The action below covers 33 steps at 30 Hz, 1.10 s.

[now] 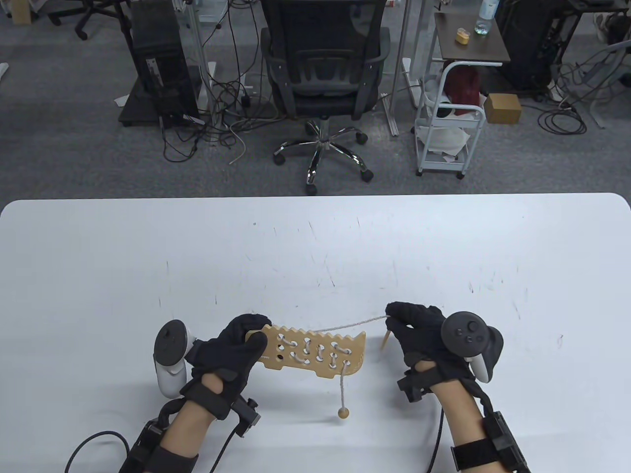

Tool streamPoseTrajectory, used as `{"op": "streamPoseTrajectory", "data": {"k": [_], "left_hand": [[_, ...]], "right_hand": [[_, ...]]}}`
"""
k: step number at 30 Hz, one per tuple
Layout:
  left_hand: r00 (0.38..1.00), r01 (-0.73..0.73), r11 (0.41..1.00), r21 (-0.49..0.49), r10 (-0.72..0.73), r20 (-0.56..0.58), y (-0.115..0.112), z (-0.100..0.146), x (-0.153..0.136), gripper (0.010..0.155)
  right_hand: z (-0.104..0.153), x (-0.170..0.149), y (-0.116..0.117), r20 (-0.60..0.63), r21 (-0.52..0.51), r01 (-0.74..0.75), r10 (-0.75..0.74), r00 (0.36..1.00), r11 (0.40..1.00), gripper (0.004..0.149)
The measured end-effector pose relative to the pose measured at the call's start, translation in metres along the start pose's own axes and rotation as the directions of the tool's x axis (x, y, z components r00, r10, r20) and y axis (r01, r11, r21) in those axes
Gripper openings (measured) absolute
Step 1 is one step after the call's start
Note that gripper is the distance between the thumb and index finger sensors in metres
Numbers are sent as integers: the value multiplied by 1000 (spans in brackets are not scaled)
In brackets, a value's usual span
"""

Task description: Thread rope through all holes on crocodile lacing toy

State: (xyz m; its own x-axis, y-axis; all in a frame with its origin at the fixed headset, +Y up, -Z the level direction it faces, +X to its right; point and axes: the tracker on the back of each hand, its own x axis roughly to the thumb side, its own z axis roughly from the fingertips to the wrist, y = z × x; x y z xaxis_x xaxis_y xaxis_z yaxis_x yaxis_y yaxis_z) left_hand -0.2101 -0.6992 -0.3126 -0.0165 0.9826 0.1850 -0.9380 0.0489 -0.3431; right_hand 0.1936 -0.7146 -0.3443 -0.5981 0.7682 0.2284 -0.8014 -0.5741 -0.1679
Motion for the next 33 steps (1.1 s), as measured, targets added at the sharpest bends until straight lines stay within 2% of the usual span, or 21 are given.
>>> {"op": "streamPoseTrajectory", "data": {"k": [7, 16, 20, 28, 33], "left_hand": [[1000, -4, 1000, -20, 4, 4, -7, 1, 1, 52], [1000, -24, 999, -34, 24, -17, -15, 1, -6, 52], [1000, -17, 999, -35, 16, -20, -18, 1, -8, 52], [995, -96, 992, -80, 93, -43, -30, 1, -16, 52], [992, -127, 986, -112, 124, -32, -38, 2, -15, 52]], "right_hand": [[4, 9, 11, -24, 38, 190, -189, 982, 981, 39], [14, 18, 40, -115, 125, 435, -422, 899, 892, 40], [16, 24, 43, -106, 126, 486, -476, 873, 865, 39], [22, 34, 51, -159, 144, 635, -615, 772, 759, 39], [27, 42, 57, -164, 182, 661, -641, 750, 728, 39]]}}
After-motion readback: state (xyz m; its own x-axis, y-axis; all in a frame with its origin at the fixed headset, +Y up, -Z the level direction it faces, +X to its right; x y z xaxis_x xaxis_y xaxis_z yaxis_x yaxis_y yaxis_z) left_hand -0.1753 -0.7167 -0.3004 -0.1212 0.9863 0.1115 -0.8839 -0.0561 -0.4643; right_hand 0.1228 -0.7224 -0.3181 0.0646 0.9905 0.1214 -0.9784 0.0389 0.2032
